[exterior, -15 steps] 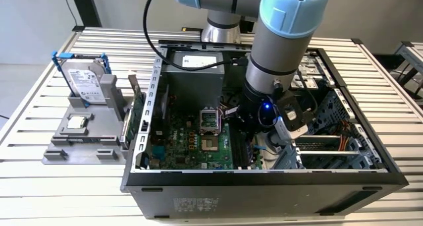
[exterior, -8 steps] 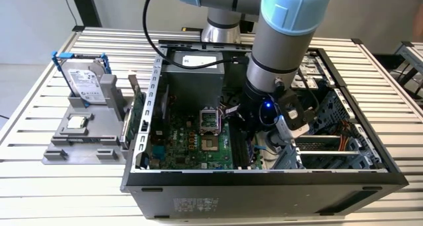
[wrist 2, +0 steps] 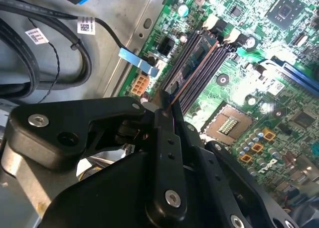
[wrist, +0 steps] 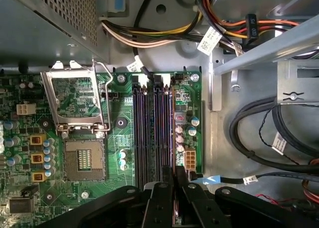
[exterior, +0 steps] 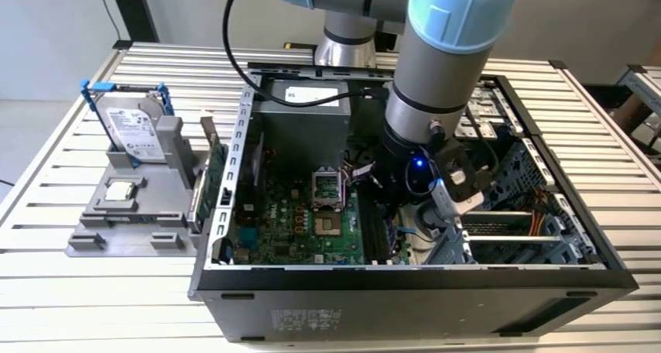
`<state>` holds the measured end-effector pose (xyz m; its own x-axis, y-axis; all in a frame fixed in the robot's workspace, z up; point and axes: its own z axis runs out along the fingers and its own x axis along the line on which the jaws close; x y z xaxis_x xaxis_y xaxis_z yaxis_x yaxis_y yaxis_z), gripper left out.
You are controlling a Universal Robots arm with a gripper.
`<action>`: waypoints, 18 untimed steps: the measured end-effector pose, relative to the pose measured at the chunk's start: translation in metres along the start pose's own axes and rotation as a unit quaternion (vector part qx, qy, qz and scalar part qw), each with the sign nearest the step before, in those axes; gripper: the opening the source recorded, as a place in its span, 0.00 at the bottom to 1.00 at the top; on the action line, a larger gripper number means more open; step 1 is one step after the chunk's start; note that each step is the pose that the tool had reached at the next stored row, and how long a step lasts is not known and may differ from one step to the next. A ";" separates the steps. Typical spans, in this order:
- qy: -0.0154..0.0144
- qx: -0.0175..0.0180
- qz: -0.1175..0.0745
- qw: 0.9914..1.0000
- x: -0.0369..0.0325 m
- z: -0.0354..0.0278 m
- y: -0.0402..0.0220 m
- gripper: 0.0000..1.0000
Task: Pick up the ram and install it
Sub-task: 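Insert the ram into the slot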
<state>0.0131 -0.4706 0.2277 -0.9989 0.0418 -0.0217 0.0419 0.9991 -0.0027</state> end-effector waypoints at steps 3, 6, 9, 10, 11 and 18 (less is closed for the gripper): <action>0.000 0.000 -0.004 1.000 0.0001 0.0007 0.0005 0.00; 0.000 0.000 -0.008 1.000 0.0002 0.0017 0.0014 0.00; 0.000 0.000 -0.009 1.000 0.0002 0.0026 0.0021 0.00; 0.000 0.000 -0.010 1.000 0.0002 0.0029 0.0022 0.00; 0.001 0.000 -0.011 1.000 0.0002 0.0033 0.0023 0.00; 0.003 0.000 -0.015 1.000 0.0003 0.0054 0.0025 0.00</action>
<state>0.0131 -0.4681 0.2223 -0.9998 0.0126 -0.0163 0.0126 0.9999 -0.0030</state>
